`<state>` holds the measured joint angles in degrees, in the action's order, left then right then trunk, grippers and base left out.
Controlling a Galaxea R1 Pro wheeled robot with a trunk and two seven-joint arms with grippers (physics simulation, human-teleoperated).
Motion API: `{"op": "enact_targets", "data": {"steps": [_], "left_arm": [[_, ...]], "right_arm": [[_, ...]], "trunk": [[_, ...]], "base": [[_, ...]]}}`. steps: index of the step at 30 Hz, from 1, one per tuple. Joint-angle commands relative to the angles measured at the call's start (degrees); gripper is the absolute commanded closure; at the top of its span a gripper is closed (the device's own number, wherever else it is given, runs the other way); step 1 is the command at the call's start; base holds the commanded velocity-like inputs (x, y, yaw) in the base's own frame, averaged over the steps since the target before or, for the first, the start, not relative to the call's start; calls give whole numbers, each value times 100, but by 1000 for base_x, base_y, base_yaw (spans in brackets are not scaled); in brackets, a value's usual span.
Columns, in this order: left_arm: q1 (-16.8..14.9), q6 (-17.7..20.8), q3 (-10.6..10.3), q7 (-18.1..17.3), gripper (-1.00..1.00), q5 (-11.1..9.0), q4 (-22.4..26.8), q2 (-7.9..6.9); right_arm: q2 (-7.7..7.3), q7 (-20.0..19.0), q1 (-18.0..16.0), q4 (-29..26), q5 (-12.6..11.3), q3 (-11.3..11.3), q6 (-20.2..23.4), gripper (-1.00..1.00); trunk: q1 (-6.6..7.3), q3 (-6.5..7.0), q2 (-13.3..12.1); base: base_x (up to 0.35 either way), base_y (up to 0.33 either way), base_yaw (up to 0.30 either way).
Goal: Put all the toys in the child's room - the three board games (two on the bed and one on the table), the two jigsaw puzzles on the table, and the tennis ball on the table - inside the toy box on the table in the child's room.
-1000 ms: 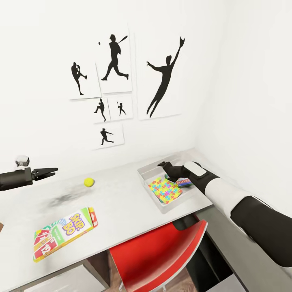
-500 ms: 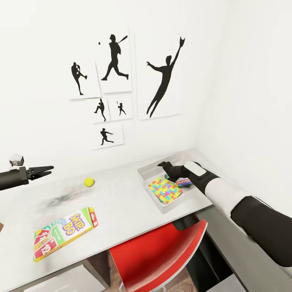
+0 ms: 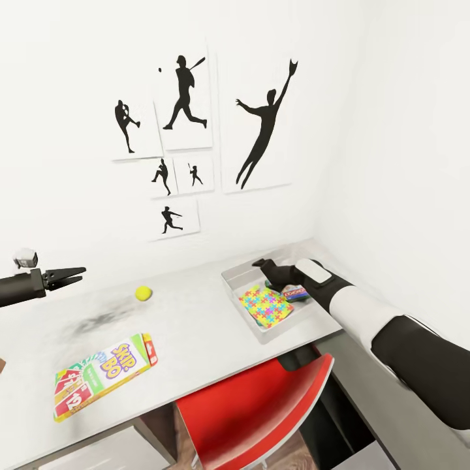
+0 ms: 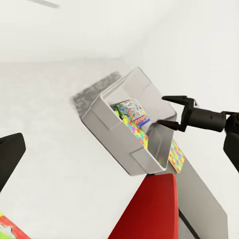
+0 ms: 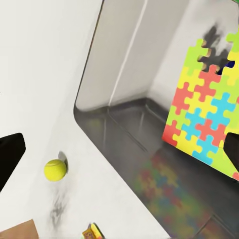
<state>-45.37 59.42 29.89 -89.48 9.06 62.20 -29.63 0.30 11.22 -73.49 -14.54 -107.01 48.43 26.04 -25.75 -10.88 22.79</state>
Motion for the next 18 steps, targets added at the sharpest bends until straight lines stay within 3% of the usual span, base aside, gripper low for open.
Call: {"op": "enact_targets", "data": {"steps": [1, 9, 18], "left_arm": [[-7, 58, 8, -52, -100, 60, 4, 1], [-7, 58, -15, -52, -100, 60, 3, 1], [-7, 58, -18, -52, -100, 60, 3, 1]], "right_arm": [[-2, 35, -7, -34, -33, 17, 6, -100], [-11, 70, -9, -409, -3, 17, 11, -100], [-190, 238, -66, -874, 10, 8, 163, -100]], "trunk": [[-4, -12, 12], [-4, -12, 12], [-4, -12, 12]], "base": [[0, 0, 0], [0, 0, 0], [0, 0, 0]]}}
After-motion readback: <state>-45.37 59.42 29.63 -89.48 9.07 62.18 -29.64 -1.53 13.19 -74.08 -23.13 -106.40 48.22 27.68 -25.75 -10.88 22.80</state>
